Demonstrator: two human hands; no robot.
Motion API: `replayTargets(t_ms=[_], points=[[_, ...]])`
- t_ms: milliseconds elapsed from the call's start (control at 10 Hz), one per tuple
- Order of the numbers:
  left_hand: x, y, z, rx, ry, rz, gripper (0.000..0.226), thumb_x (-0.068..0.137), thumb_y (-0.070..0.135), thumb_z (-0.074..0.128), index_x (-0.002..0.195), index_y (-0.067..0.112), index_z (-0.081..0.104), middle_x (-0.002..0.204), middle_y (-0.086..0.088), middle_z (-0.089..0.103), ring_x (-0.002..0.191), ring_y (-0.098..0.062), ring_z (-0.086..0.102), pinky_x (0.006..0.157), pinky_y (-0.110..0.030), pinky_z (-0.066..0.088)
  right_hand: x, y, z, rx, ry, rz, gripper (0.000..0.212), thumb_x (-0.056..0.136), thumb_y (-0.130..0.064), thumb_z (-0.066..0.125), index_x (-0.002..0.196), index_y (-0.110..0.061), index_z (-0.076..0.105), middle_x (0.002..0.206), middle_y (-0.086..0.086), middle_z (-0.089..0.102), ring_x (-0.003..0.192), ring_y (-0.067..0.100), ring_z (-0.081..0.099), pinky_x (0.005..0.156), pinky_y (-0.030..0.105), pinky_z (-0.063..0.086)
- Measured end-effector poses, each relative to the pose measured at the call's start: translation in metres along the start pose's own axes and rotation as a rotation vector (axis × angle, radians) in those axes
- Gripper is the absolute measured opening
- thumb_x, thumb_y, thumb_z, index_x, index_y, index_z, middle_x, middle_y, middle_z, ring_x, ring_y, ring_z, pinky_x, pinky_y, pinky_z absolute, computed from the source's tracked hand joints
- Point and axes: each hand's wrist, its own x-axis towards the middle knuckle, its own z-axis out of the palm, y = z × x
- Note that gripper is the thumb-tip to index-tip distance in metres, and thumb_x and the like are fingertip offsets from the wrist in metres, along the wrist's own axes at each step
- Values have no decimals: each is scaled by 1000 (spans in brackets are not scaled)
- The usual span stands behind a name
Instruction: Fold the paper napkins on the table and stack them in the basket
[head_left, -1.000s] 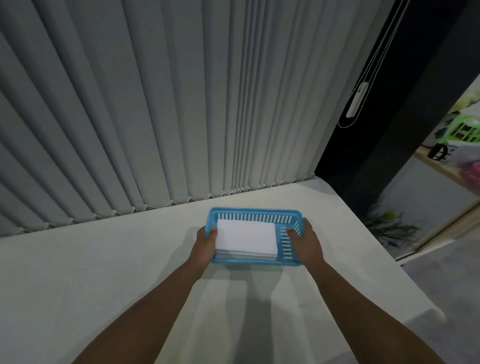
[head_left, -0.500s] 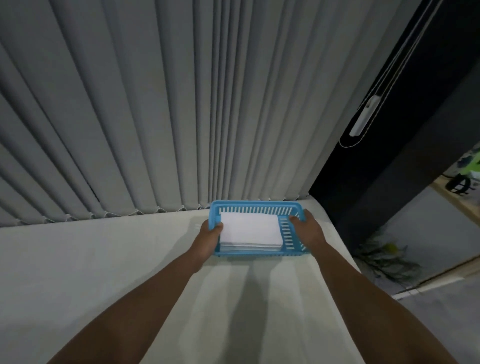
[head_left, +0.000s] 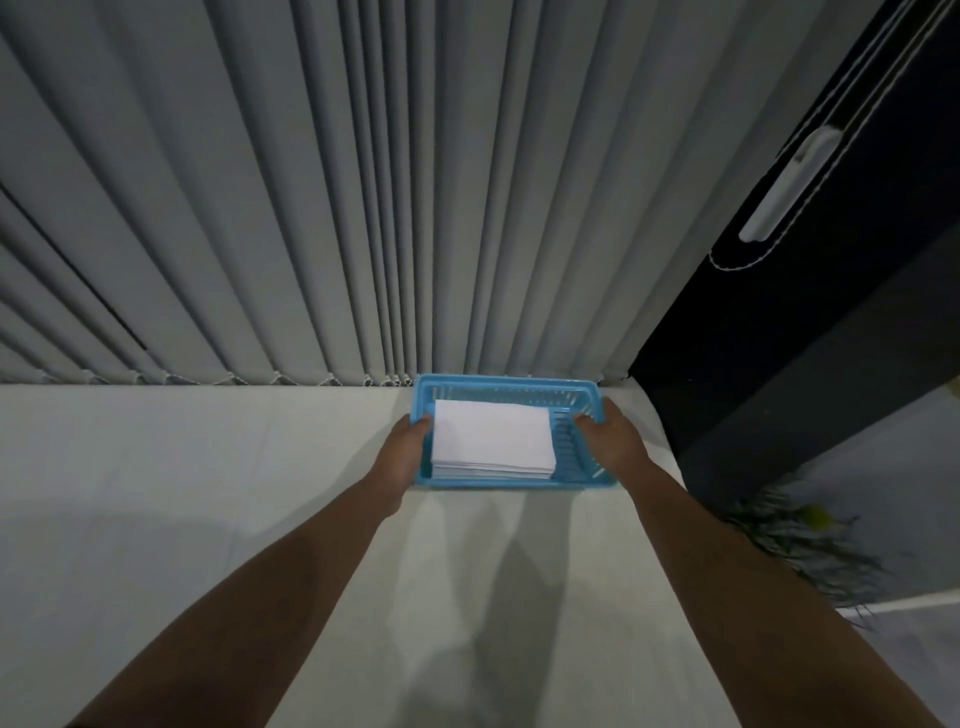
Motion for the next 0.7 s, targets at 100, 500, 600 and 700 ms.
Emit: replayTargets(t_ms=[100, 500, 600, 700], points=[[3, -13, 0, 13, -4, -25, 32, 93, 46, 45, 114, 25, 58, 116, -9, 67, 105, -31, 65, 98, -54, 49, -2, 10, -2, -2, -15, -4, 30, 95, -34, 52, 121, -19, 51, 116, 7, 63, 93, 20, 55, 76, 30, 39], [-44, -2, -3, 354, 12, 50, 61, 102, 43, 28, 153, 18, 8, 159, -8, 23, 143, -29, 30, 115, -40, 26, -41, 5, 1, -293, 20, 45, 75, 95, -52, 41, 152, -12, 13, 160, 12, 10, 141, 38, 23, 113, 48, 27], [-57, 3, -17, 636, 77, 159, 61, 102, 43, 23, 152, 11, 12, 160, -12, 19, 146, -29, 23, 119, -42, 20, -64, -8, 5, -435, 34, -42, 71, 97, -49, 37, 152, -12, 13, 161, 10, 7, 143, 35, 19, 116, 48, 21], [-66, 1, -40, 794, 186, 225, 59, 102, 41, 19, 152, 11, 11, 161, -11, 13, 148, -27, 15, 119, -47, 15, -83, -25, 16, -520, 10, -132, 70, 97, -49, 34, 153, -13, 11, 162, 8, 4, 146, 32, 12, 118, 47, 15]])
